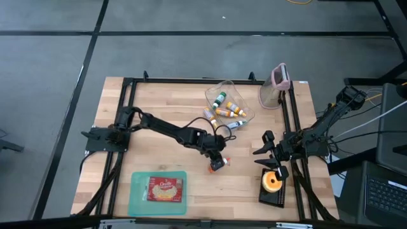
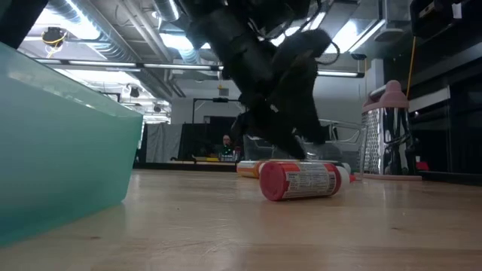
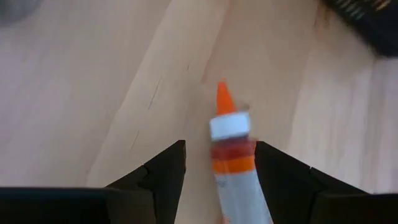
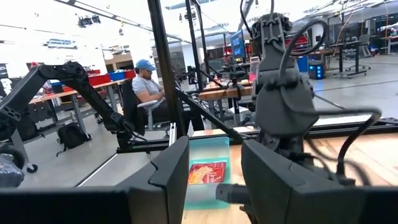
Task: Pick & Place Food Item
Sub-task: Put the red food coloring into the transparent bin
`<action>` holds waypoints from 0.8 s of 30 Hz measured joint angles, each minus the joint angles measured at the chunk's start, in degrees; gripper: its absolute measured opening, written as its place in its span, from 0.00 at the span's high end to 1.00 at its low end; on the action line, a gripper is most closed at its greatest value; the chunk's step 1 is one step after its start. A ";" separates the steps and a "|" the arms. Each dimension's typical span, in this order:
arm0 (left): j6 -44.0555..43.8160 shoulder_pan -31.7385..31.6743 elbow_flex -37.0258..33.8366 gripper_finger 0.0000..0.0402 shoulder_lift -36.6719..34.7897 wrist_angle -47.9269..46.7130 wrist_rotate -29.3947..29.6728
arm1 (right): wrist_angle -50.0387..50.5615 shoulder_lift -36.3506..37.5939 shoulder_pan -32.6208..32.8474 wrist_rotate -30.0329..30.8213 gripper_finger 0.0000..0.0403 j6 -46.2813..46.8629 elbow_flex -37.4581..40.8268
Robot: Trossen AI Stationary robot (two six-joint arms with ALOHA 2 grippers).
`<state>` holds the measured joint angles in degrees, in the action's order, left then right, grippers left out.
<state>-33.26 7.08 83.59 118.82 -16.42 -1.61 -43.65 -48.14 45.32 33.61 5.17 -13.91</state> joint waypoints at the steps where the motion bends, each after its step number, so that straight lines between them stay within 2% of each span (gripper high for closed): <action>1: 0.02 0.19 -0.08 0.54 0.10 -0.65 0.07 | 0.03 0.00 0.01 0.00 0.64 0.00 0.00; 5: 3.82 0.46 -0.06 0.54 -0.10 -0.85 0.90 | 0.25 0.00 0.02 -0.87 0.64 0.47 0.00; 8: 8.73 0.82 -0.16 0.54 -2.05 0.42 6.05 | 2.15 -0.12 0.06 -4.66 0.64 2.08 0.00; 11: 14.88 1.12 -0.06 0.54 -5.11 4.13 11.26 | 5.72 -0.54 -0.28 -2.99 0.64 3.38 -1.26; 15: 20.06 0.41 -0.06 0.54 -9.03 10.63 11.53 | 15.22 -2.37 -1.57 -1.23 0.64 6.10 -6.10; 19: 25.10 0.19 -0.07 0.54 -14.24 13.32 12.53 | 28.33 -8.27 -4.38 0.17 0.64 10.67 -13.20; 24: 32.80 2.40 -1.18 0.54 -22.22 18.12 12.66 | 41.45 -19.04 -9.83 -4.05 0.64 15.68 -19.79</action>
<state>-0.45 9.48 82.40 96.60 1.70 11.05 -2.19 -67.18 35.49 29.55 20.85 -33.70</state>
